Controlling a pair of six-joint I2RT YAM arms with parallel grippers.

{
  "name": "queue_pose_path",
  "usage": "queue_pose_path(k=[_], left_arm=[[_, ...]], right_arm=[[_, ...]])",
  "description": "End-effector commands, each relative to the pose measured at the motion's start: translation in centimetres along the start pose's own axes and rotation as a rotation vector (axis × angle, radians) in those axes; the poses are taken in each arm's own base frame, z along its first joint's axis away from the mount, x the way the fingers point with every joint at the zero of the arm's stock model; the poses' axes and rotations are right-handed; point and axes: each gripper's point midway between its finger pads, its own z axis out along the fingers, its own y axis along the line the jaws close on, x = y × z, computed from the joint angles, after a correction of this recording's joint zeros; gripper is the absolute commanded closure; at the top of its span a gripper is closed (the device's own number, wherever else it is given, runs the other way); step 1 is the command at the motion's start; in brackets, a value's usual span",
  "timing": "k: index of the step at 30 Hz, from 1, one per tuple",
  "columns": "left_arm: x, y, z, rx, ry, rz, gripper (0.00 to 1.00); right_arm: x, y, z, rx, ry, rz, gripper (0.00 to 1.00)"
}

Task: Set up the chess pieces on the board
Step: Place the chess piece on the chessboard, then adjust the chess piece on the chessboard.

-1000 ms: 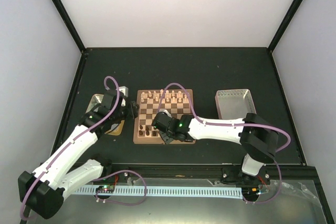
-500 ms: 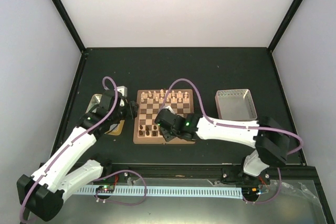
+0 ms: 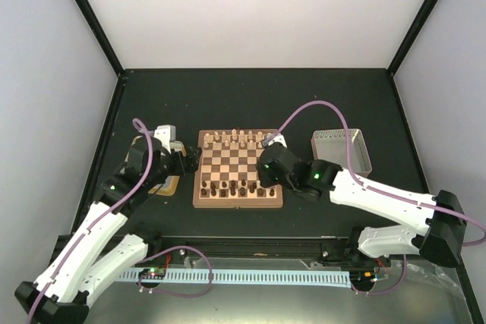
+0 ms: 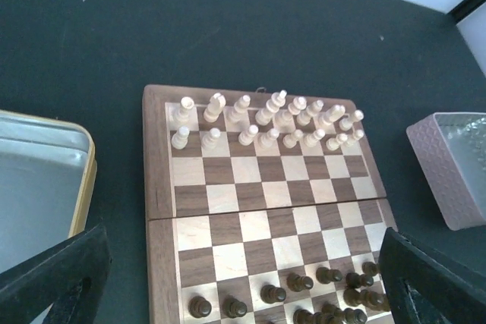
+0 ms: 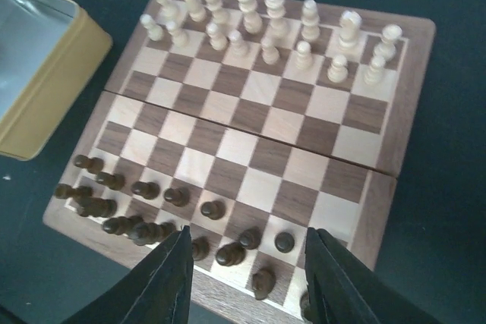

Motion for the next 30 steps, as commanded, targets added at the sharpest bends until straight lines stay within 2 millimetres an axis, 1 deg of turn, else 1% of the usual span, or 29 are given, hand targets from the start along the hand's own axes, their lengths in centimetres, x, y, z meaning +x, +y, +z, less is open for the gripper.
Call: queue_pose_path(k=[1,3,5,8,9,11,14,18,25,30], left_arm=[[-1.6,-0.9,-1.8,0.045,-0.069,0.020,0.01],[-1.7,-1.1,-2.4,0.057,-0.084,0.029,0.01],[-1.6,-1.2,-2.6,0.068,-0.087,0.043,0.01],[-1.3,-1.2,-2.5,0.077,-0.084,0.054,0.01],[-1.2,-1.2,-2.3,0.077,-0.079,0.056,0.01],[-1.0,-1.2,-2.1,0.076,-0.068,0.061,0.01],[-0.8,-1.0,-1.8,0.068,-0.060,0.077,0.01],[-0.7,-0.9,-1.5,0.065,-0.059,0.104,0.01],[-0.7,-0.9,-1.2,0.067,-0.059,0.114,0.01],[-0.7,-1.0,-1.1,0.066,-0.057,0.117,0.01]], right_arm=[[0.3,-2.0,0.1,0.078,-0.010,0.042,0.59],[0.4,-1.9,0.3,0.041,-0.015,0.051,0.59],[1.2,-1.1,1.0,0.008,0.032,0.028,0.59],[3.3,-0.1,3.2,0.001,0.164,-0.034,0.61],[4.3,0.2,4.3,0.007,0.214,-0.055,0.63],[5.3,1.1,5.5,-0.007,0.265,-0.078,0.66],[6.3,2.1,6.7,-0.032,0.309,-0.102,0.69],[6.9,2.8,7.6,-0.036,0.341,-0.128,0.72],[8.0,2.6,8.4,-0.022,0.377,-0.145,0.81],[8.3,2.2,8.5,0.001,0.393,-0.153,0.84]])
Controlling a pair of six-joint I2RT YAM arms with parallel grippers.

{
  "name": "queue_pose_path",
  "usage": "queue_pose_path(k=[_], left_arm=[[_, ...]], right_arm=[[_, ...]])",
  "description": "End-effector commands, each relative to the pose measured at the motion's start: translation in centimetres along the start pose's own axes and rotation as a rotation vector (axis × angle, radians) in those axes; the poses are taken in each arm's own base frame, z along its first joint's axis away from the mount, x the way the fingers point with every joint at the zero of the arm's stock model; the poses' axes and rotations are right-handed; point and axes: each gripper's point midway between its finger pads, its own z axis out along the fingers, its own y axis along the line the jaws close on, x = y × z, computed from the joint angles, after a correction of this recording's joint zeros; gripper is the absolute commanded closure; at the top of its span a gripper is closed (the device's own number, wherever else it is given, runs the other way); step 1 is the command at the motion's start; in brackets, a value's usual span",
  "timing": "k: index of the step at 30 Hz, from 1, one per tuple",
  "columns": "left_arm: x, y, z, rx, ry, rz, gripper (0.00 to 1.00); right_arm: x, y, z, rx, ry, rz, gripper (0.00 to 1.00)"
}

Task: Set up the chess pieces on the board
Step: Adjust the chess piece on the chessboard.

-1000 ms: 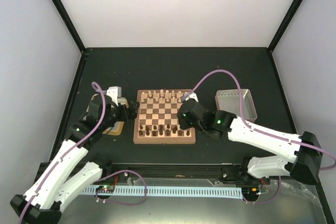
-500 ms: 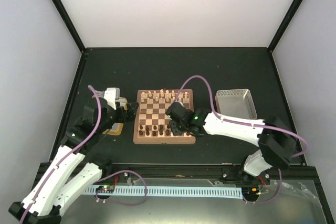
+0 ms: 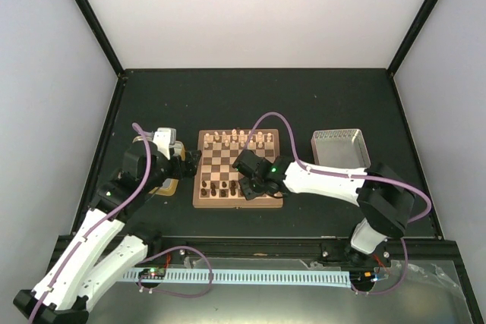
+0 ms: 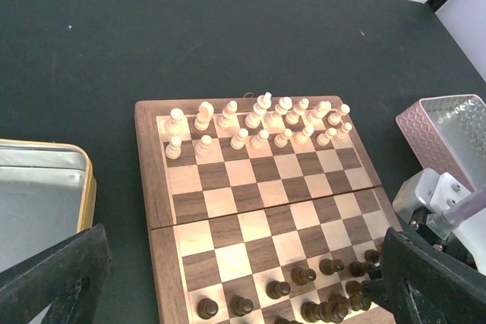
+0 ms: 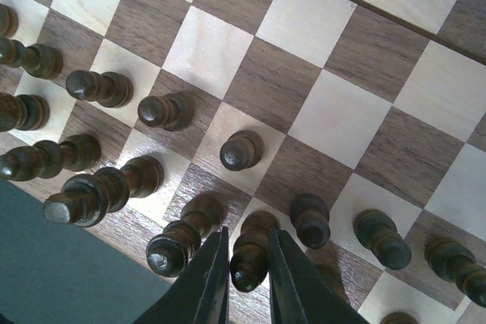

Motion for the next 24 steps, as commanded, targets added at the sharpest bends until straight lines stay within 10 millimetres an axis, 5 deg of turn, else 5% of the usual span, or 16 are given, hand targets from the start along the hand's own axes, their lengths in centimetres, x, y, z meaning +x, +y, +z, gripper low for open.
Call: queue_pose_path(k=[1,8,24], left_arm=[[-0.5,-0.2,0.2,0.015,-0.018,0.016,0.01],[-0.4,-0.2,0.3,0.013,-0.017,0.019,0.01],[-0.3,-0.1,0.4,0.010,-0.010,0.017,0.01]], right_arm=[[-0.4,0.3,-0.2,0.001,0.002,-0.013,0.85],[0.2,-0.1,-0.3,0.021,0.021,-0.021,0.91],[0.7,0.0,-0.6,0.021,0.039,-0.030,0.87]])
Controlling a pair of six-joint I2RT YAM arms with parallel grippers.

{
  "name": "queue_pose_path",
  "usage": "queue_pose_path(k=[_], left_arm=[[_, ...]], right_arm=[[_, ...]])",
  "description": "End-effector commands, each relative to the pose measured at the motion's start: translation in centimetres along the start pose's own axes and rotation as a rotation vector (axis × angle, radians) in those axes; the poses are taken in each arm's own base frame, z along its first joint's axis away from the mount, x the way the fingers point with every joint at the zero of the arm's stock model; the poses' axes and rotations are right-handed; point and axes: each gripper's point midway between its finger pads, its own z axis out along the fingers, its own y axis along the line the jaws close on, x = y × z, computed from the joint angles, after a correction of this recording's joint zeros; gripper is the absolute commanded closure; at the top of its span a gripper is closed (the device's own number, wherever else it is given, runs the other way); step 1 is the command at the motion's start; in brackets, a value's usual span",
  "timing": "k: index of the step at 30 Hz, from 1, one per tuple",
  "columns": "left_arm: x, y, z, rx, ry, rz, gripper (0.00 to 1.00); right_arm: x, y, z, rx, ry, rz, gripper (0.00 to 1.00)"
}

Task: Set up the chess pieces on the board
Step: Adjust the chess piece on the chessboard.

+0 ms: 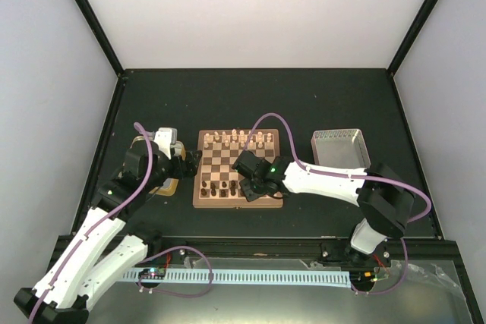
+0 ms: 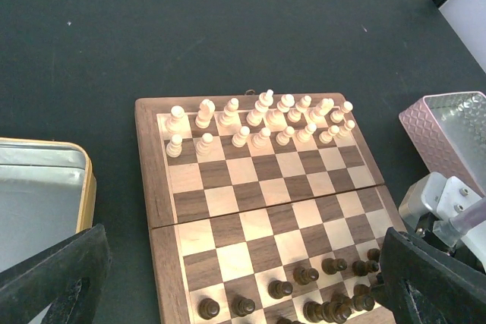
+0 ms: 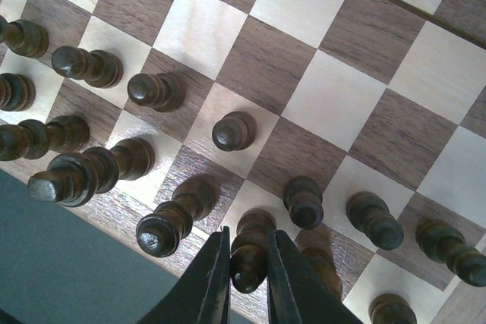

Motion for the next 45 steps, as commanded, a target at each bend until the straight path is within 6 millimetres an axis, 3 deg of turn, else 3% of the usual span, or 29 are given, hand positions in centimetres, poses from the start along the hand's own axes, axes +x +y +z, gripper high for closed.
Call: queue_pose_path(k=[1,9,13,19,30,39,45], left_arm=[[-0.4,-0.1,0.1,0.011,-0.015,0.014,0.01],[-0.5,-0.1,0.0,0.010,-0.021,0.012,0.01],[-0.6,-0.1,-0.1,0.007,-0.025,0.012,0.01],[-0.6,0.0,-0.1,0.004,-0.027,0.012,0.01],[-0.6,0.0,-0.1,0.004,-0.026,0.012,0.01],[-0.6,0.0,-0.1,-0.001,-0.025,0.012,0.01],[-0.5,0.1,-0.1,-0.001,-0.024,0.013,0.01]], right_arm=[[-0.1,0.4,-0.7,-0.007,0.003,-0.011,0.86],[-2.3,0.5,-3.2,-0.017,-0.092,0.051,0.66],[-2.9,-1.0,-3.3,0.029,-0.119,0.121,0.65],[-2.3,-2.5,-2.1,0.068,-0.066,0.183,0.69],[-1.7,-1.6,0.0,0.053,0.017,0.182,0.76],[-1.5,-1.5,0.8,0.050,0.032,0.179,0.87],[-1.8,-1.7,1.0,0.061,0.020,0.176,0.89]])
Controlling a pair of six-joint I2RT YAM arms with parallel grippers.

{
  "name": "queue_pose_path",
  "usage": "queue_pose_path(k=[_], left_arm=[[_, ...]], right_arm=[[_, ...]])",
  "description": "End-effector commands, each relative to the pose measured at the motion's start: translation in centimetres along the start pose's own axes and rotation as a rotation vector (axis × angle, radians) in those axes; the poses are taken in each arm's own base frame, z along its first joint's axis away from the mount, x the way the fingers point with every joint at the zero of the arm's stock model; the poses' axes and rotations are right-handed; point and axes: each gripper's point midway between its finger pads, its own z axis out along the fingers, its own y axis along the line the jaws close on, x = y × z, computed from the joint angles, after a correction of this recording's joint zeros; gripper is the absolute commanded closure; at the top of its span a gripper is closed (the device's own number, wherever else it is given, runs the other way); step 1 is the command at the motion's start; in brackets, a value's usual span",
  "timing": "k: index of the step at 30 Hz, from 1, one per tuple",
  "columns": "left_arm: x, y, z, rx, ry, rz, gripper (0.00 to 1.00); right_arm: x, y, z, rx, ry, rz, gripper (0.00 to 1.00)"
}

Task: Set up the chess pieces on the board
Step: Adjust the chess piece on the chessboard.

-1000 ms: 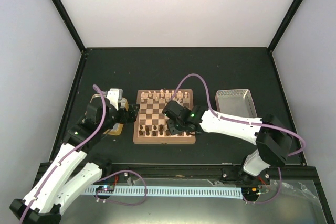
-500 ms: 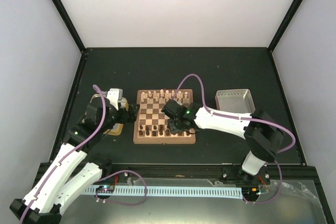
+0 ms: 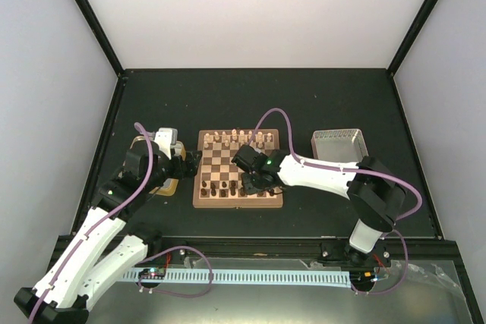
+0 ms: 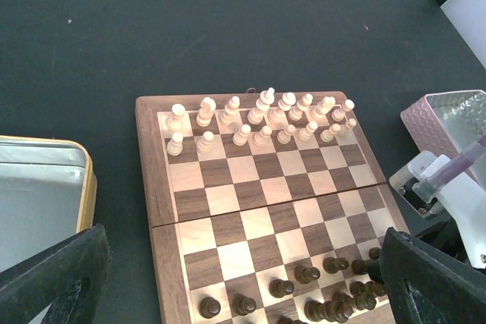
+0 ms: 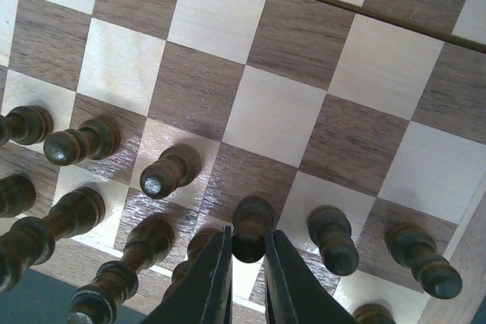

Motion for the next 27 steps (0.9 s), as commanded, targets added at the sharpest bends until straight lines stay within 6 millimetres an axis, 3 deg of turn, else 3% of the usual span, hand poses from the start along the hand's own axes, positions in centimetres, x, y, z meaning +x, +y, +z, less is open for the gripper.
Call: queue_pose_path(k=[1,12,21,27], left_arm=[[-0.6,0.0,-0.1,-0.001,-0.026,0.013,0.01],[-0.6,0.0,-0.1,-0.001,-0.025,0.013,0.01],[-0.6,0.0,-0.1,-0.001,-0.024,0.013,0.01],[-0.6,0.0,0.0,-0.001,-0.024,0.013,0.01]], right_arm=[[-1.1,0.4,-0.1,-0.004,-0.030,0.002,0.89],[-1.7,0.2,0.1,0.014,-0.055,-0.011,0.84],[-2.6,0.4,-2.5,-0.016,-0.110,-0.007,0.75],[-2.6,0.7,-3.9,-0.051,-0.119,-0.016,0.83]])
